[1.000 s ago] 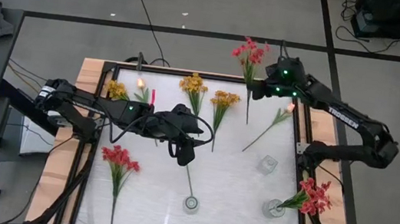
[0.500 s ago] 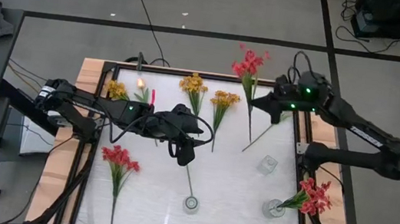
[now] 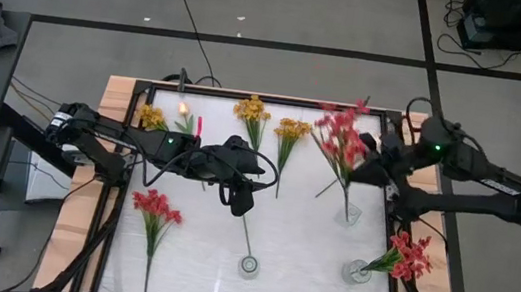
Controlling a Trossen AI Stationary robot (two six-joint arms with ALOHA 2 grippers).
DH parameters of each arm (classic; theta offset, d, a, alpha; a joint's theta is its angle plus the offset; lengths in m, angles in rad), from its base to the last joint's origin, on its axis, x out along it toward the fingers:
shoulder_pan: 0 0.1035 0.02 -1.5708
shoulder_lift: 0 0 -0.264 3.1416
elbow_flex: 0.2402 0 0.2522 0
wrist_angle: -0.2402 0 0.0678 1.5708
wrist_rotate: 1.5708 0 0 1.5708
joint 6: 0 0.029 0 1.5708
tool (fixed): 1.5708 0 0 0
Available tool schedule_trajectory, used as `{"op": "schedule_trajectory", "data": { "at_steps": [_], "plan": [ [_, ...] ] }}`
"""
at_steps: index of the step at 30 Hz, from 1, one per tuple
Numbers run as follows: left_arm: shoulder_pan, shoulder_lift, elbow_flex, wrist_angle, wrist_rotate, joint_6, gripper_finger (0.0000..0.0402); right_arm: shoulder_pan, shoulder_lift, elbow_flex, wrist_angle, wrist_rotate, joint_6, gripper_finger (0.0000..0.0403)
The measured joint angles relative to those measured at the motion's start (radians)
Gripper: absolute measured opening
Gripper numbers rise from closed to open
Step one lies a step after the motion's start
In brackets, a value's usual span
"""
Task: Sort flowers into vase by color
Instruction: Put the top pink flowers into the bottom right transparent vase
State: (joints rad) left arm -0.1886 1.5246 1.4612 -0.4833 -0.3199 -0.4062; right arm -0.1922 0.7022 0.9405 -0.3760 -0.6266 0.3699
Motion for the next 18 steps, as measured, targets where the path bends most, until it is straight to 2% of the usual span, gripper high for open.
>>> {"op": "schedule_trajectory", "data": {
  "at_steps": [8, 13, 18],
  "plan": [
    [0.0, 0.0, 0.0, 0.0, 0.0, 0.0, 0.0188, 0.066, -0.036, 0.0, -0.05, -0.125, -0.075, 0.0011],
    [0.0, 0.0, 0.0, 0.0, 0.0, 0.0, 0.0188, 0.127, -0.036, 0.0, -0.011, -0.134, -0.111, 0.0011],
    [0.0, 0.0, 0.0, 0.0, 0.0, 0.0, 0.0188, 0.241, -0.019, 0.0, 0.063, -0.14, -0.112, 0.0011]
  ]
}}
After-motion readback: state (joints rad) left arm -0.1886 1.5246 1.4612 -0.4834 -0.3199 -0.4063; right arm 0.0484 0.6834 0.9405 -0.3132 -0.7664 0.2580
